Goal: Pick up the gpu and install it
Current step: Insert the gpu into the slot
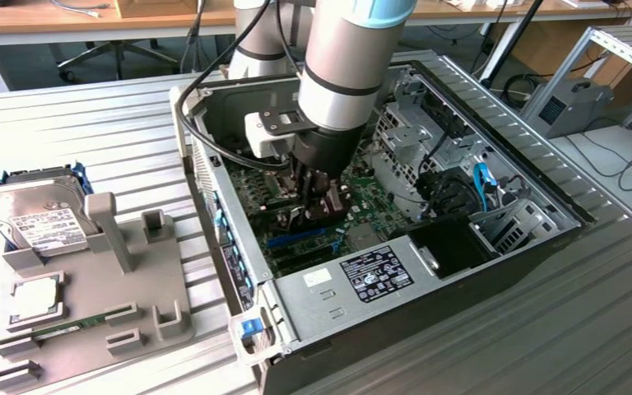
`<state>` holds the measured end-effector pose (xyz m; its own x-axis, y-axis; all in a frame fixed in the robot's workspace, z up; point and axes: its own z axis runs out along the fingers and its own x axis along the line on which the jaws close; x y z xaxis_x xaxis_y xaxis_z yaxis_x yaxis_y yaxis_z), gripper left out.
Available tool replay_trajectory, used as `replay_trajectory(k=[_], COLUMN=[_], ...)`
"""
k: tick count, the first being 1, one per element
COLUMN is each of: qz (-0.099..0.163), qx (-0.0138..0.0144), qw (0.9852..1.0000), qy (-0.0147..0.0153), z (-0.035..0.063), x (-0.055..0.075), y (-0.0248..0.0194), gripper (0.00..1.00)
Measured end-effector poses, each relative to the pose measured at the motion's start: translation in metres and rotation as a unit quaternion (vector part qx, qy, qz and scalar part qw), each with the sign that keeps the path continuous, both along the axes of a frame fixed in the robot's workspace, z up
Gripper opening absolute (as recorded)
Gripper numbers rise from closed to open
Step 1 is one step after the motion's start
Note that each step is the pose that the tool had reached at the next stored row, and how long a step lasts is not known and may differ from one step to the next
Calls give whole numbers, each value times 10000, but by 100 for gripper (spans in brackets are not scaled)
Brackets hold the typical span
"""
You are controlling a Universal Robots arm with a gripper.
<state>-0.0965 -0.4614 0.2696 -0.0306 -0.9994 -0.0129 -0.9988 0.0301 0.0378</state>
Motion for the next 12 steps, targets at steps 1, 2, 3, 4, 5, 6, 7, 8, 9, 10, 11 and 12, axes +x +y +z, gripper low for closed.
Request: replay_trajectory(k=[1,2,3,4,5,6,7,8,9,10,11,12], qz=[0,0,0,0,1,2,7,9,13,16,24,34], qx=[-1,-1,-1,0,-1,-4,-11,-15,-21,-26,-29,-31], qw=[10000,10000,10000,10000,10000,10000,10000,10000,10000,10000,10000,10000], qy=[0,0,0,0,0,0,-1,-1,0,0,0,-1], z=[-2,-3,-4,-5,-5,-6,-10,-14,-17,-21,-24,-27], x=[0,0,0,0,0,0,0,0,0,0,0,0], y=[0,0,0,0,0,0,1,1,2,4,6,7], gripper=[26,26,26,26,26,26,26,26,26,26,26,26])
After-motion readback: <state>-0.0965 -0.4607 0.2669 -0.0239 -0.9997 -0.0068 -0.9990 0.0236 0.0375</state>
